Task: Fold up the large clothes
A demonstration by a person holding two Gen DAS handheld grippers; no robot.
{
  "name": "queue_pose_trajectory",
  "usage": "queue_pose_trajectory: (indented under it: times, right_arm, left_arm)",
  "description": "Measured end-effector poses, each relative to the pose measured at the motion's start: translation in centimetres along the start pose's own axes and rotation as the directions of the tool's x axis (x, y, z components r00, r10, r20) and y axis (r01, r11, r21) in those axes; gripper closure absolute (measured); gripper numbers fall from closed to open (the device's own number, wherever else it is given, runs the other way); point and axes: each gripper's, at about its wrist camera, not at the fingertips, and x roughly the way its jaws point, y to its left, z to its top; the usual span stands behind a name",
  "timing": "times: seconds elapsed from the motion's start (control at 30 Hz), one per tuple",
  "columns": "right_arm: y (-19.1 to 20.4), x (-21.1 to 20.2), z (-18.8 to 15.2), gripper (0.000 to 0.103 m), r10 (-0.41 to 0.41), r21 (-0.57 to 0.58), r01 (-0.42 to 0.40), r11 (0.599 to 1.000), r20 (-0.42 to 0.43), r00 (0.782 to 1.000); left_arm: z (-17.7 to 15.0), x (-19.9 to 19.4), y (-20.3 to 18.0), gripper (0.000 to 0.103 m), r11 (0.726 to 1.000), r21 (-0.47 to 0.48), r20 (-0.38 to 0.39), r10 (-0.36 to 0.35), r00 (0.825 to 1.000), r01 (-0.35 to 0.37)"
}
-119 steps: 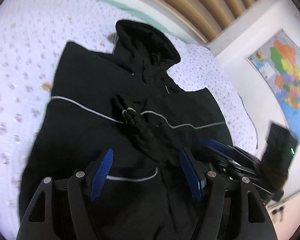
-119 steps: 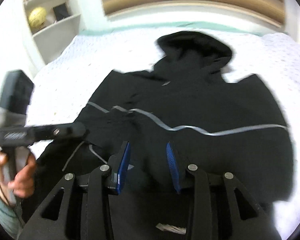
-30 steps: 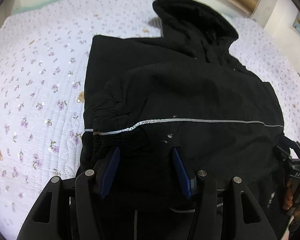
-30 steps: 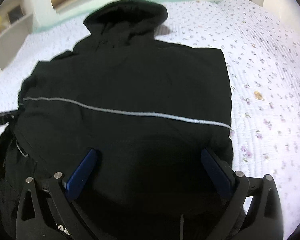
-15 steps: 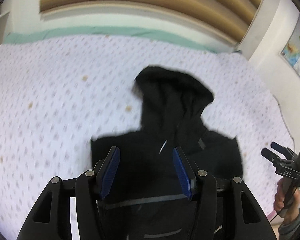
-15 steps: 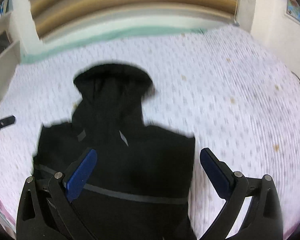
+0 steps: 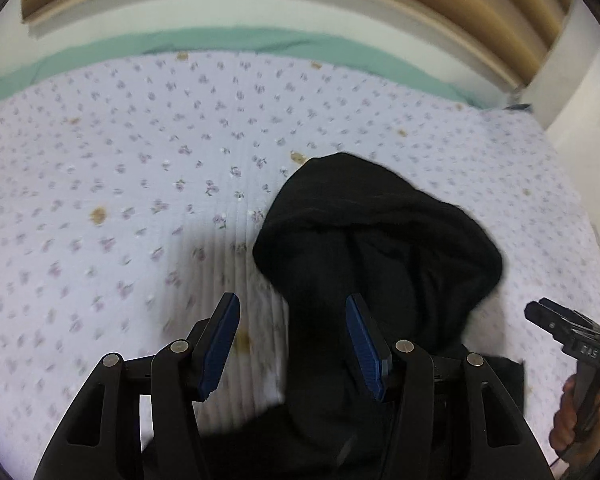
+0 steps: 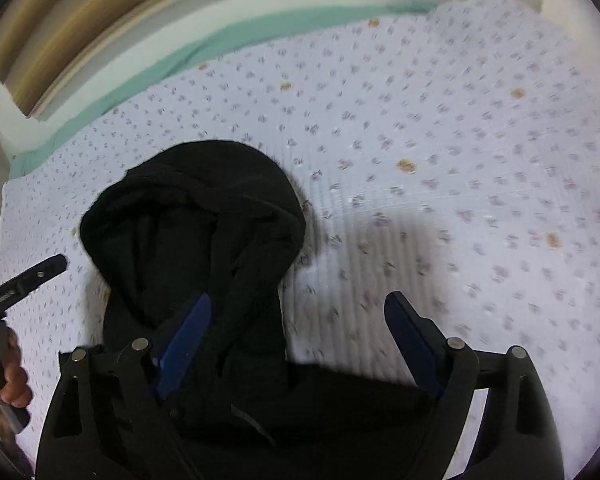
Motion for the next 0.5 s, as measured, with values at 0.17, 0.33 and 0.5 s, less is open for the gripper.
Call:
queue_pose_trajectory:
  times: [0.17,0.33,0.5]
  right_arm:
    - [0.2,5.0,1.6,0.019,-0.007,-0.001,0.007,1.0,-0.035,0.999]
    - [0.3,7.4,2.7,0.096,-0.042,-0.036,0.041,0.999,-0.036,0.998]
    - [-1.2,0.6,2.2,0.095,0.033,-0.048,-0.028,0.998,0.109,0.993]
  left_arm:
    - [0.9,5.8,0.0,0.047,0.999,0.001,-0.038,0.047,0.998,-0.047]
    - [2.1,8.6,2.2,0.088,0.997,-0.059,-0.038,0.046,0.998,-0.049]
    - [1.6,1.2,6.2,0.086,0.953,-0.216,0.103,-0.192,0.976,0.211]
